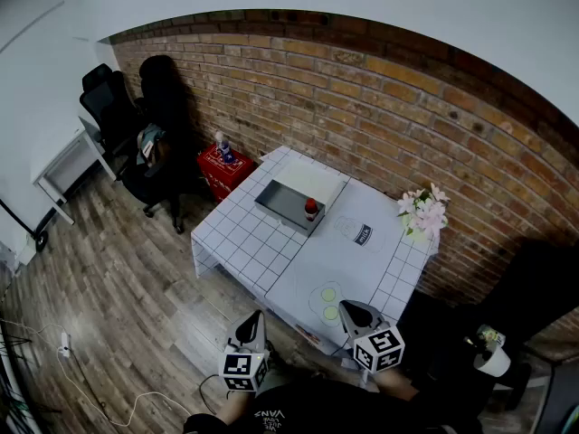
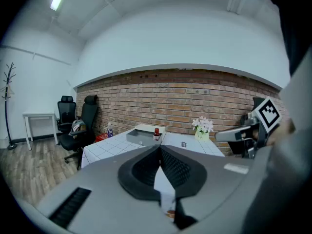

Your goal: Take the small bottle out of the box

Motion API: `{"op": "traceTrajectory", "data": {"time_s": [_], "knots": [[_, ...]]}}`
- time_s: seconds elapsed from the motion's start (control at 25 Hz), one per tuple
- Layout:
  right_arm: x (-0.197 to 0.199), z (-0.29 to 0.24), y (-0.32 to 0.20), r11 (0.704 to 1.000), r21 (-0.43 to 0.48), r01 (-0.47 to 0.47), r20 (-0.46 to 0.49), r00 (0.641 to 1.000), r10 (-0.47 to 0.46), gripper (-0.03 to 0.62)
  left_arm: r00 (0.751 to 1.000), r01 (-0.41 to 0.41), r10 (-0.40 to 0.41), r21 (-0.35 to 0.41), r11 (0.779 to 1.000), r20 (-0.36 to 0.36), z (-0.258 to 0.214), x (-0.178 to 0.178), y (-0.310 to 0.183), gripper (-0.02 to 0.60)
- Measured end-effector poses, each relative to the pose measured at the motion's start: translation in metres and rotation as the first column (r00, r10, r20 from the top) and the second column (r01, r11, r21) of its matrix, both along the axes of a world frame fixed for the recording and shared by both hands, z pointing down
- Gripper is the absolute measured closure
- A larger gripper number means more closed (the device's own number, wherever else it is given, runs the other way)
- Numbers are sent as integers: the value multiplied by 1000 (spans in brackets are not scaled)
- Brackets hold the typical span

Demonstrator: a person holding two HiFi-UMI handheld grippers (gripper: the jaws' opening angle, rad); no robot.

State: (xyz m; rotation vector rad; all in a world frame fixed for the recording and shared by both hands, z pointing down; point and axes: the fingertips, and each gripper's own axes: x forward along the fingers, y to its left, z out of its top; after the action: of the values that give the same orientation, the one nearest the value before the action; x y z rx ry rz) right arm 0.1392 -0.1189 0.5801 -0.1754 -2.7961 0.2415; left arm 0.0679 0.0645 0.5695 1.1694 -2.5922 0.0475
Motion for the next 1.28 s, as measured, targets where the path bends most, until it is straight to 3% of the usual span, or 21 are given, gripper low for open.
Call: {"op": "traceTrajectory", "data": {"time_s": [0.32,0.64,1.28], "knots": [[-18,0,-3,996,-35,-80,6,997,80,595,999,-41,41,22,999,3,-3,-27,0,571],[-50,3,1,971,-33,-235,0,972,235,595,988,-154,154,20,988,20,-4,-89,9,571],[-109,8,47,888,-38,-458,12,889,459,595,919,-394,393,15,919,17,3,-189,20,571]]}}
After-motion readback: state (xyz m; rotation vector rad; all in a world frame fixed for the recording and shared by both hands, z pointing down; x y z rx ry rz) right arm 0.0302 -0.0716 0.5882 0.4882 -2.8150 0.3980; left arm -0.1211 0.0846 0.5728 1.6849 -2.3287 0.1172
